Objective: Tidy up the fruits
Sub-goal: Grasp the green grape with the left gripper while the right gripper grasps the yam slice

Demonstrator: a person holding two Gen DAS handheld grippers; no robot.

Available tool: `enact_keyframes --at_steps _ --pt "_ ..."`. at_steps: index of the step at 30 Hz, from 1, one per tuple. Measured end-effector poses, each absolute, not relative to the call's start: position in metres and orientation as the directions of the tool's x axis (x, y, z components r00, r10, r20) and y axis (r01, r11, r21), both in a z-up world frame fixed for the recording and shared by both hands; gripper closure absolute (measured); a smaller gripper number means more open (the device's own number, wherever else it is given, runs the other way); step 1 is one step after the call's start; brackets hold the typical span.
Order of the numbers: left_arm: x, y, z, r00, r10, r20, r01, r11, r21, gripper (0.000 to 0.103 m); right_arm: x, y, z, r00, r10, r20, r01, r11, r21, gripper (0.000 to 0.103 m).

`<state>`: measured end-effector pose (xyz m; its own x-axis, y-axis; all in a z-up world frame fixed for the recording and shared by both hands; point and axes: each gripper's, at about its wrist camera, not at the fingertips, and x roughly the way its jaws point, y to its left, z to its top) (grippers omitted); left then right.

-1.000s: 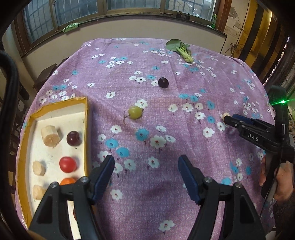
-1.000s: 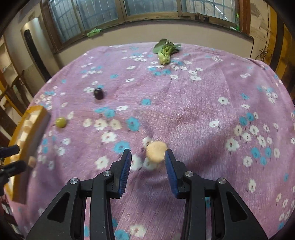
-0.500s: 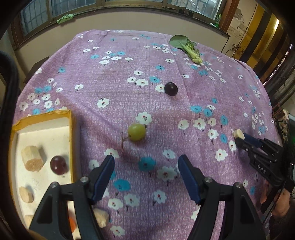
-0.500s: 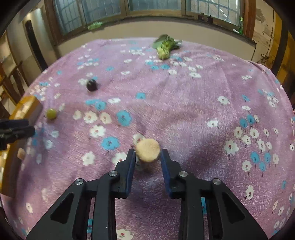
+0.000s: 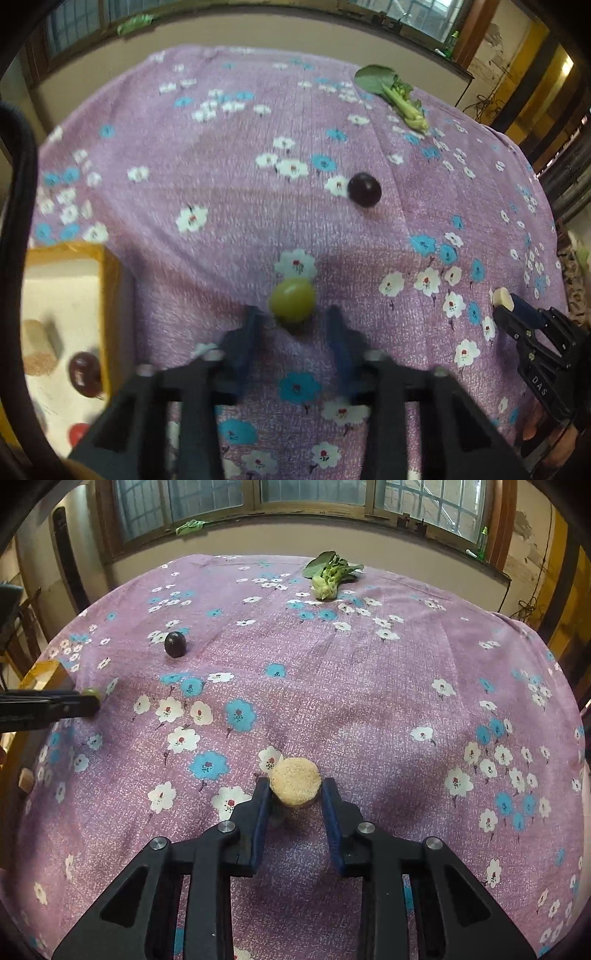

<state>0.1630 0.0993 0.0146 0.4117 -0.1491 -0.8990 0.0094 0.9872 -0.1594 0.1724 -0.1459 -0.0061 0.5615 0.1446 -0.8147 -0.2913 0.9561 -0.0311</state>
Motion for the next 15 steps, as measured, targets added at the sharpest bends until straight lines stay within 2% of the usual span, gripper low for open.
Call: enact_keyframes --at_steps 1,3,12,15 --pt "0.162 0.1 0.016 0.428 -0.162 -0.889 0.013 0.985 -0.173 0.082 0.172 -0.145 -0.006 0.563 0.143 -0.814 -0.292 0.956 -0.034 0.076" --pt "0.16 0.099 0.015 0.423 -0.165 -0.891 0.018 0.985 -0.174 0.085 0.17 -0.145 -0.006 0.566 0.148 -0.811 -0.294 0.955 -0.03 0.077" --pt "0.158 0.091 0.026 0.443 -0.152 -0.884 0.052 0.988 -0.144 0.084 0.168 -0.147 -0.001 0.566 0.181 -0.805 -0.299 0.954 0.005 0.076" --pt "0.16 0.091 0.025 0.438 -0.133 -0.889 0.05 0.991 -0.123 0.077 0.169 -0.147 -0.002 0.56 0.182 -0.808 -0.296 0.955 0.01 0.076"
